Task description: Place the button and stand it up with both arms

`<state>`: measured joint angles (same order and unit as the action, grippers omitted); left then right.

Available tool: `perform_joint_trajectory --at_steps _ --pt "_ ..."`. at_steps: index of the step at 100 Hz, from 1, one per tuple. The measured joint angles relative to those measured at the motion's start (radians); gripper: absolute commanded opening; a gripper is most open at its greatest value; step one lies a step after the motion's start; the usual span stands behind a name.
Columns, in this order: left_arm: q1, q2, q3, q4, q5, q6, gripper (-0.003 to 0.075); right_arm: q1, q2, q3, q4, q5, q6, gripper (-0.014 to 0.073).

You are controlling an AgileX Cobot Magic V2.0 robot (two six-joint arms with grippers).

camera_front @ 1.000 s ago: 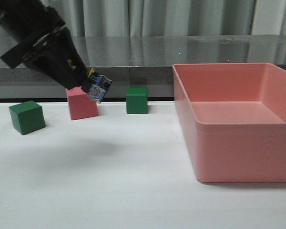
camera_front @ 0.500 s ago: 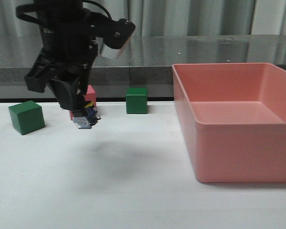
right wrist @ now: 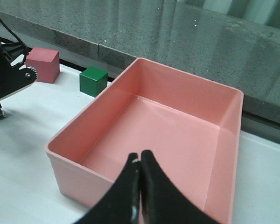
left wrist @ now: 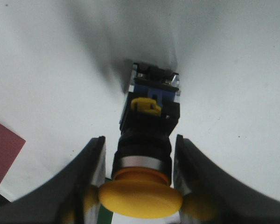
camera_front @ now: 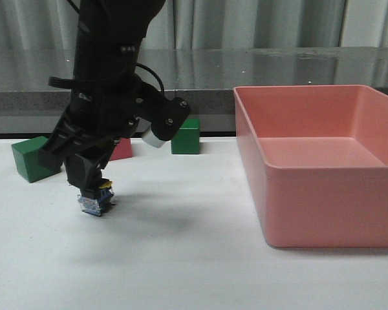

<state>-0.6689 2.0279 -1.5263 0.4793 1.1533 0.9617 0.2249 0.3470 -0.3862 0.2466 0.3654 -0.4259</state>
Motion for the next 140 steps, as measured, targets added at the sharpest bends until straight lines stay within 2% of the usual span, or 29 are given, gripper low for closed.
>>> perform_joint_trajectory --at_steps 20,27,36,53,58,62,86,106,120,130,140 --pt "0.0 0.001 -0.002 -0.004 0.002 0.0 -0.0013 0.0 0.0 0.0 0.0 0.0 0.0 -0.0113" --pt "0.0 0.001 -0.005 -0.014 0.002 0.0 0.0034 0.0 0.0 0.0 0.0 0.0 0.0 -0.0113" --pt "0.0 0.001 -0.005 -0.028 0.002 0.0 0.0176 0.0 0.0 0.0 0.0 0.0 0.0 -0.0113" --pt "0.0 0.001 -0.006 -0.048 0.002 0.0 0.0596 0.0 0.0 0.0 0.0 0.0 0.0 -0.0113" --pt "0.0 0.001 -0.006 -0.047 0.002 0.0 0.067 0.0 0.0 0.0 0.0 0.0 0.0 -0.0113" --pt "0.0 0.001 -0.006 -0.047 0.002 0.0 0.0697 0.0 0.0 0.0 0.0 0.0 0.0 -0.0113" --pt "0.0 -0.002 -0.006 0.026 0.043 -0.018 0.0636 0.0 0.0 0.0 0.0 0.0 0.0 -0.0113" --pt "0.054 -0.063 -0.053 0.033 0.05 -0.17 0.0563 0.0 0.0 0.0 0.0 0.0 0.0 -0.0113" --pt "0.162 -0.155 -0.068 -0.037 0.054 -0.241 0.051 0.0 0.0 0.0 0.0 0.0 0.0 -0.0113" --pt "0.286 -0.232 -0.068 -0.173 0.063 -0.251 0.0456 0.0 0.0 0.0 0.0 0.0 0.0 -0.0113" --pt "0.431 -0.314 -0.068 -0.327 0.07 -0.256 0.0447 0.0 0.0 0.0 0.0 0.0 0.0 -0.0113"
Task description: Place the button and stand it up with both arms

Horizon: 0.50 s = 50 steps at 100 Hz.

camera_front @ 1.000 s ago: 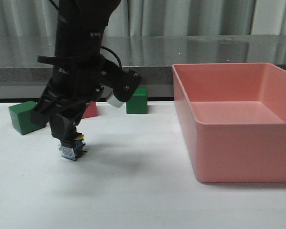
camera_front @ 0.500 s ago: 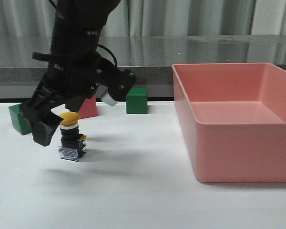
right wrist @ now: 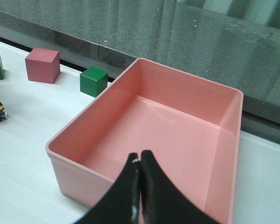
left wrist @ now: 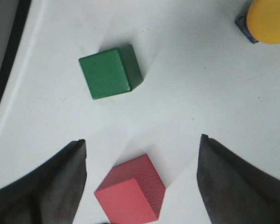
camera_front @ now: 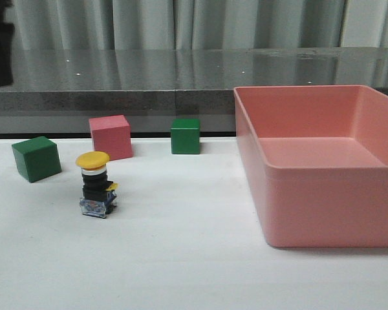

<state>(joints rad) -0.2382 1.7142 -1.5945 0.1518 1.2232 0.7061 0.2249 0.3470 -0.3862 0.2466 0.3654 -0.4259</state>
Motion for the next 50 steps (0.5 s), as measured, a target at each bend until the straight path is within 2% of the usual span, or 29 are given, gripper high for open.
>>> perform_joint_trajectory --at_steps 16,25,37,50 --pt "0.234 -0.098 0.0 -0.236 -0.017 -0.001 0.0447 0.0 0.0 0.0 0.0 0.0 0.0 -0.0113" --pt "0.331 -0.148 0.0 -0.34 -0.043 0.012 0.0445 0.0 0.0 0.0 0.0 0.0 0.0 -0.0113" --pt "0.399 -0.225 0.033 -0.444 -0.098 0.054 0.0442 0.0 0.0 0.0 0.0 0.0 0.0 -0.0113" --pt "0.408 -0.326 0.146 -0.543 -0.217 0.13 0.0442 0.0 0.0 0.0 0.0 0.0 0.0 -0.0113"
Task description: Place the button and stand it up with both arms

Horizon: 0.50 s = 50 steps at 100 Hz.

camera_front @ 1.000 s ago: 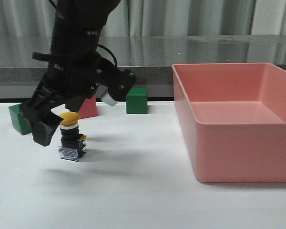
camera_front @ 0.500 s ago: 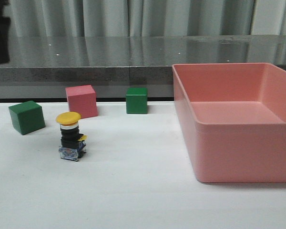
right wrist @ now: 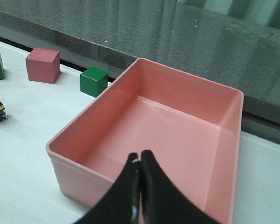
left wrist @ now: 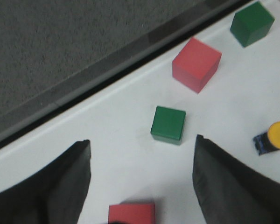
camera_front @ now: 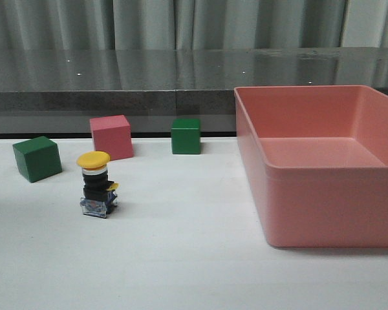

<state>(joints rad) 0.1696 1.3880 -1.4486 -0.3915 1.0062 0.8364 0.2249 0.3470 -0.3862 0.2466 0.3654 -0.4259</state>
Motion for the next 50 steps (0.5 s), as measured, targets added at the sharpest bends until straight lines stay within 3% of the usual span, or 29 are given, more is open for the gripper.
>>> perform_joint_trajectory --at_steps 12,19,28,40,50 --pt "-0.004 -0.118 0.151 -0.102 -0.133 0.091 0.0435 0.0 0.0 0.0 0.0 0.0 0.0 -0.0113" --pt "-0.008 -0.18 0.253 -0.157 -0.216 0.145 0.0393 0.0 0.0 0.0 0.0 0.0 0.0 -0.0113" --pt "-0.03 -0.273 0.391 -0.221 -0.327 0.206 0.0271 0.0 0.0 0.0 0.0 0.0 0.0 -0.0113" --pt "-0.082 -0.398 0.564 -0.292 -0.458 0.287 -0.0015 0.0 0.0 0.0 0.0 0.0 0.0 -0.0113" --pt "-0.147 -0.503 0.695 -0.351 -0.547 0.356 -0.002 0.0 0.0 0.0 0.0 0.0 0.0 -0.0113"
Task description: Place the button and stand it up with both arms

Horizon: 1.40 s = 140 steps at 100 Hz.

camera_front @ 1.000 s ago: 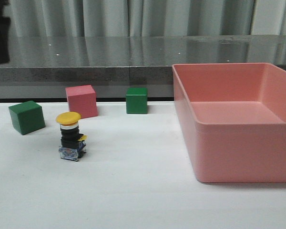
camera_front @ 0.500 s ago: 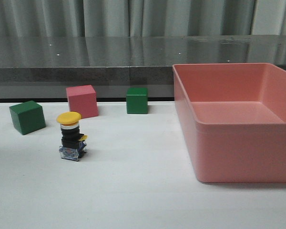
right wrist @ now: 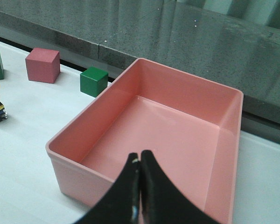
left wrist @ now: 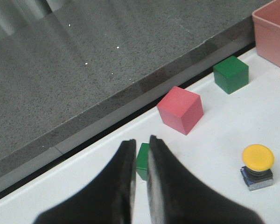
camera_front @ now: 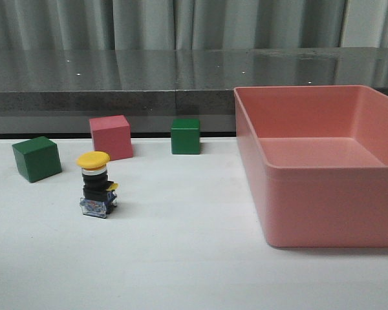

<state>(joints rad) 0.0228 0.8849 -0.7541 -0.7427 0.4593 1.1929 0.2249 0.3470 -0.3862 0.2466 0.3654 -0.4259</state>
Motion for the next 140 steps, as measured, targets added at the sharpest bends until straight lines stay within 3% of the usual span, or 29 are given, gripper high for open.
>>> perform_joint_trajectory --at_steps 19,34,88,113,126,140 --pt "-0.108 -0.156 0.193 -0.113 -0.132 0.03 -0.002 0.0 0.0 0.0 0.0 0.0 0.0 -0.0113" --pt "-0.148 -0.226 0.27 -0.23 -0.156 0.033 -0.0019 0.0 0.0 0.0 0.0 0.0 0.0 -0.0113" --pt "-0.156 -0.232 0.29 -0.281 -0.145 0.034 -0.0019 0.0 0.0 0.0 0.0 0.0 0.0 -0.0113" --pt "-0.156 -0.242 0.345 -0.292 -0.331 0.032 -0.002 0.0 0.0 0.0 0.0 0.0 0.0 -0.0113" --pt "-0.157 -0.303 0.403 -0.152 -0.397 -0.086 -0.0019 0.0 0.0 0.0 0.0 0.0 0.0 -0.0113" --pt "-0.16 -0.41 0.472 0.21 -0.411 -0.456 -0.002 0.0 0.0 0.0 0.0 0.0 0.0 -0.0113"
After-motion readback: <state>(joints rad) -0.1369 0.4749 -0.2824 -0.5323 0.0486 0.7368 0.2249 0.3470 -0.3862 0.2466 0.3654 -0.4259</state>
